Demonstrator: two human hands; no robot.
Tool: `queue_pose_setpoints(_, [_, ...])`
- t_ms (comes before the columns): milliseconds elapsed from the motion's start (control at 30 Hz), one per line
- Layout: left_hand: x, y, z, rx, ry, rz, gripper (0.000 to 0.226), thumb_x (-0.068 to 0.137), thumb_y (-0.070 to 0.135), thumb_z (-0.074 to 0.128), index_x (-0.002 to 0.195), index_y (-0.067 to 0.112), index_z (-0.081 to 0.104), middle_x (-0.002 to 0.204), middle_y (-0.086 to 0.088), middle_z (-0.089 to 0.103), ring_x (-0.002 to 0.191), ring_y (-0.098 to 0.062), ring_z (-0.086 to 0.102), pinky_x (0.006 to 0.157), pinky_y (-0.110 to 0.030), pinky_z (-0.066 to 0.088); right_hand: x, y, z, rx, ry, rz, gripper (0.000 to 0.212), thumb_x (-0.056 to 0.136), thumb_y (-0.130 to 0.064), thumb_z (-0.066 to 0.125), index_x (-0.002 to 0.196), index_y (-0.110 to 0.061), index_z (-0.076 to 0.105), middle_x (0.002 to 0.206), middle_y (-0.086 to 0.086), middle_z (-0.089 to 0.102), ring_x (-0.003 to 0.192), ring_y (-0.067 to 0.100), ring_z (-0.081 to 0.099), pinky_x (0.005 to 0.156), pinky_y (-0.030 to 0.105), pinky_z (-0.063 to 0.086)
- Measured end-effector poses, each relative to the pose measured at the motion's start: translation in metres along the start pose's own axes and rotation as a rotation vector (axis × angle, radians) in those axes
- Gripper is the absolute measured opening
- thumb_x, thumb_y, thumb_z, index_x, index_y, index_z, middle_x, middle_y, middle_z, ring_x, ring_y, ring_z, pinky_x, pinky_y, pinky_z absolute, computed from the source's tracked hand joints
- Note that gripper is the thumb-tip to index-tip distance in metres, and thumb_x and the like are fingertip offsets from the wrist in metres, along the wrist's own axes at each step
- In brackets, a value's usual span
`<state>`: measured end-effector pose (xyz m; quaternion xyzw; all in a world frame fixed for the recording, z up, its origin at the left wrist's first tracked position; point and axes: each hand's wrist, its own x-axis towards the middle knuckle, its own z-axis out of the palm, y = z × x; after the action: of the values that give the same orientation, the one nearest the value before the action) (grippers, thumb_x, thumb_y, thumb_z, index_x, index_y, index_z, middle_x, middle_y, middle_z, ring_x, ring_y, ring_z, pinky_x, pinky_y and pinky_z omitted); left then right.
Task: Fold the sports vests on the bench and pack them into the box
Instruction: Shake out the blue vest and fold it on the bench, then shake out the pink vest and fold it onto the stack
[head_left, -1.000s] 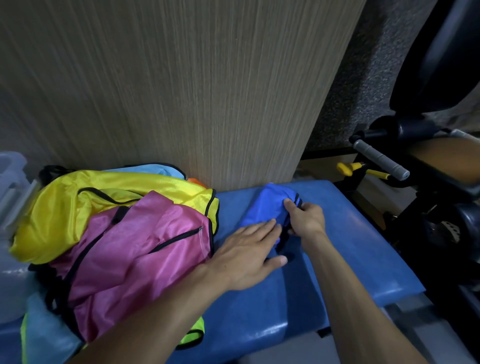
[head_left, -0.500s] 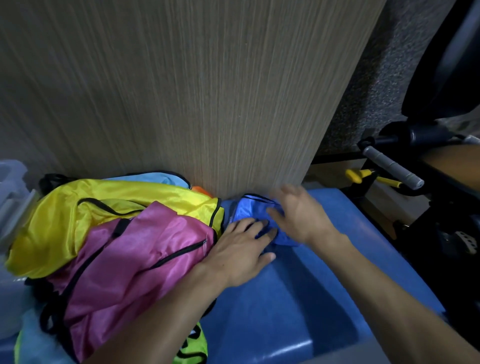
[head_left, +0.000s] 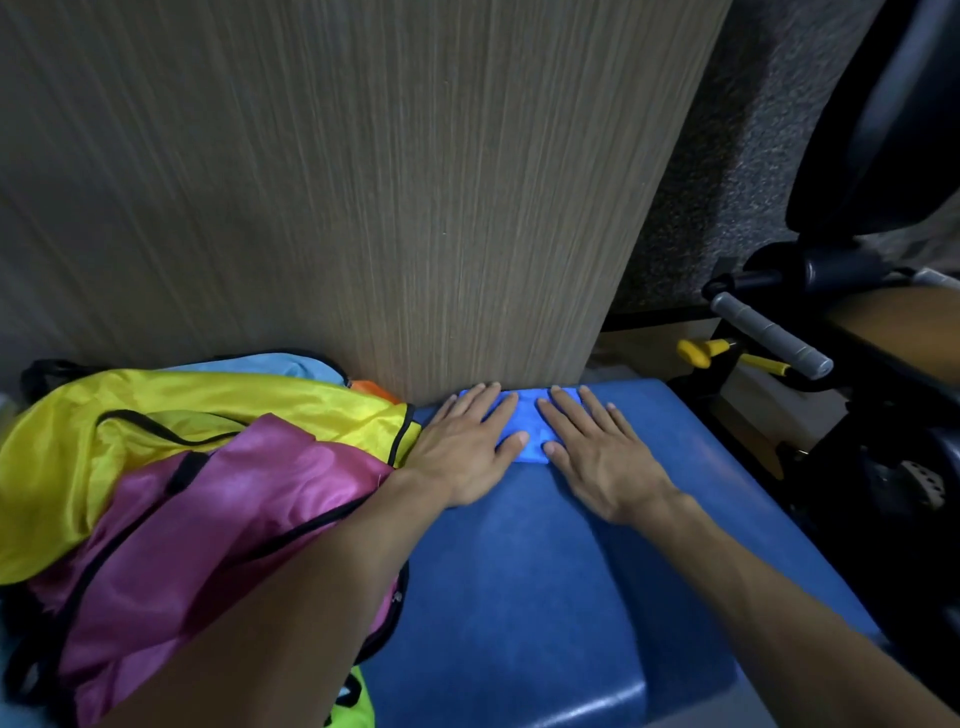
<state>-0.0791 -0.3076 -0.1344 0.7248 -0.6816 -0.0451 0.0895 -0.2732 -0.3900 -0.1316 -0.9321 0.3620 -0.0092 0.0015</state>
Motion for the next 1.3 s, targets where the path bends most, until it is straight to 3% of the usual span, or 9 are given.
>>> queue_pose_setpoints(233, [0.008,0.005,0.012,0.020,0.152,-0.102,0.068,0.103,0.056,0.010,0.160,0.022,0.026,0.159,0.004,0.031,0.141,-0.021,0.027,0.117,-0.039,0.023,0.029,0.026,-0.004,0.029,-0.026,0.031,0.057,0.109,-0.042,0.016,0.163,-0.031,0.001,0.169,-0.016,-0.005,0.157,0.017,-0.005,0.127,0.042,0.003])
queue_pose_setpoints(367, [-0.005,0.001,0.014,0.048,0.177,-0.180,0.077,0.097,0.057,0.001,0.159,0.021,0.026,0.158,0.003,0.031,0.136,-0.024,0.034,0.112,-0.043,0.032,0.027,0.029,0.001,0.056,0.050,0.008,0.071,0.098,-0.055,-0.002,0.163,-0.029,0.006,0.170,-0.013,-0.001,0.157,0.015,-0.001,0.127,0.040,0.005])
queue_pose_setpoints(600, [-0.004,0.007,0.005,0.071,0.110,-0.179,0.082,0.095,0.057,-0.004,0.159,0.015,0.023,0.161,-0.001,0.029,0.141,-0.027,0.028,0.121,-0.049,0.020,0.023,0.020,0.002,0.053,0.024,0.010,0.086,0.086,-0.064,-0.012,0.163,-0.029,0.002,0.170,-0.013,-0.006,0.157,0.015,-0.009,0.126,0.045,-0.003])
queue_pose_setpoints(733, [-0.020,0.015,-0.027,-0.011,0.122,-0.073,0.062,0.108,0.044,0.018,0.160,0.009,0.020,0.164,-0.004,0.026,0.153,-0.025,0.015,0.125,-0.042,0.015,0.017,-0.007,-0.011,0.033,0.086,0.086,0.091,0.085,-0.060,-0.016,0.163,-0.021,0.008,0.170,-0.008,0.001,0.157,0.019,-0.011,0.124,0.049,-0.007])
queue_pose_setpoints(833, [-0.060,0.015,-0.061,-0.065,0.280,0.035,0.066,0.102,0.042,0.014,0.153,0.008,0.039,0.153,-0.004,0.045,0.146,-0.025,0.031,0.121,-0.039,0.028,0.009,-0.045,-0.022,0.137,0.117,0.085,0.083,0.092,-0.059,-0.008,0.162,-0.019,0.013,0.170,-0.005,0.009,0.157,0.019,-0.007,0.126,0.047,-0.004])
queue_pose_setpoints(900, [-0.091,0.007,-0.080,-0.064,0.401,0.058,0.054,0.102,0.034,0.027,0.141,0.011,0.055,0.137,-0.002,0.058,0.132,-0.025,0.045,0.111,-0.042,0.040,0.000,-0.077,-0.033,0.251,0.101,0.048,0.070,0.102,-0.054,0.004,0.161,-0.018,0.019,0.169,-0.004,0.016,0.157,0.018,-0.002,0.127,0.045,0.000])
queue_pose_setpoints(1100, [-0.190,-0.028,-0.137,0.178,0.586,-0.283,0.025,0.090,0.039,0.062,0.109,0.025,0.069,0.104,0.002,0.065,0.104,-0.028,0.055,0.085,-0.044,0.046,-0.043,-0.171,-0.060,0.654,0.125,-0.144,0.060,0.107,-0.045,0.041,0.158,-0.016,0.031,0.163,0.001,0.033,0.155,0.021,0.019,0.125,0.036,0.015])
queue_pose_setpoints(1200, [-0.232,-0.035,-0.135,0.299,0.436,-0.453,0.045,0.081,0.064,0.063,0.105,0.026,0.067,0.105,0.002,0.063,0.101,-0.028,0.053,0.083,-0.044,0.039,-0.065,-0.207,-0.059,0.777,0.143,-0.155,0.063,0.103,-0.040,0.053,0.158,-0.016,0.033,0.160,0.000,0.039,0.149,0.017,0.031,0.118,0.023,0.023])
queue_pose_setpoints(1300, [-0.259,-0.037,-0.117,0.296,0.383,-0.446,0.033,0.085,0.054,0.069,0.108,0.030,0.067,0.120,0.008,0.062,0.110,-0.024,0.051,0.089,-0.040,0.038,-0.080,-0.228,-0.056,0.765,0.118,-0.213,0.071,0.099,-0.036,0.061,0.159,-0.016,0.028,0.162,-0.003,0.034,0.148,0.014,0.031,0.113,0.015,0.021])
